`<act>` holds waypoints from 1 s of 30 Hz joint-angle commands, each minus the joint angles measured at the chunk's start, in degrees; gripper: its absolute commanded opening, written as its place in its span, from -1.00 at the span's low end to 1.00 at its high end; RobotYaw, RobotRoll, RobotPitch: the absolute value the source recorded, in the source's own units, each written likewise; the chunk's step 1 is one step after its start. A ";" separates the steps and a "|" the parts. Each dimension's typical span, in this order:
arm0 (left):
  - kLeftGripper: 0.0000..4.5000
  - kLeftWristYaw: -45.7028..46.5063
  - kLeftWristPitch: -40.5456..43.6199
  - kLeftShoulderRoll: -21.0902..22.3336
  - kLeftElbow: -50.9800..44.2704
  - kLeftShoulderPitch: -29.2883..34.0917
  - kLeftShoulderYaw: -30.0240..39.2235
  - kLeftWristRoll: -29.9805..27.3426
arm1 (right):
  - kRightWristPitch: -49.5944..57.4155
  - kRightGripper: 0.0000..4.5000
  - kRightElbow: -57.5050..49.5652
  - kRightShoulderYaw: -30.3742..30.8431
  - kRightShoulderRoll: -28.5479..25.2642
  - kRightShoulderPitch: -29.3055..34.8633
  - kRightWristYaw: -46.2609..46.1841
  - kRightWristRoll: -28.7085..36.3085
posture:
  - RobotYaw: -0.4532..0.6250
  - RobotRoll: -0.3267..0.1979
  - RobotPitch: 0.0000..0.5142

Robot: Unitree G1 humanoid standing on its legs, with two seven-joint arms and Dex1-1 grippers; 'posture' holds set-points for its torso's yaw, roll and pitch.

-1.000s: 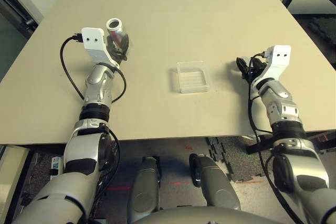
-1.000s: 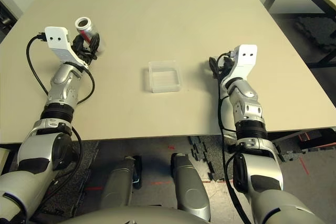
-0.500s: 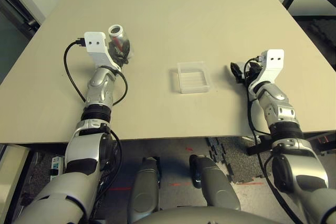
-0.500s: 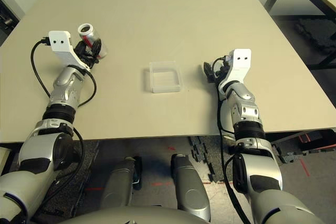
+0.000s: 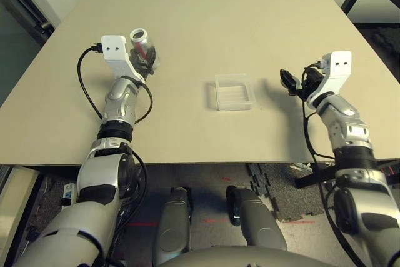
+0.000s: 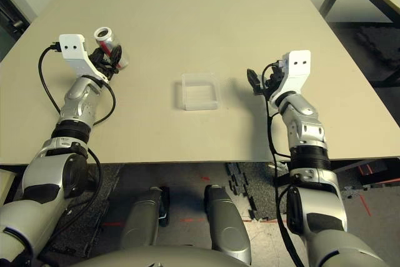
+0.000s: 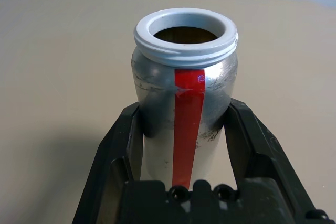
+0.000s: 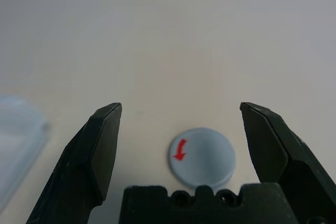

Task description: Pour the medicine from the bottle into the box.

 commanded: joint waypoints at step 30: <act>0.08 28.50 -42.98 8.80 0.93 -20.64 -55.75 71.56 | 22.46 1.00 -21.47 16.50 -4.61 2.30 12.30 2.20 | -0.16 0.25 -0.35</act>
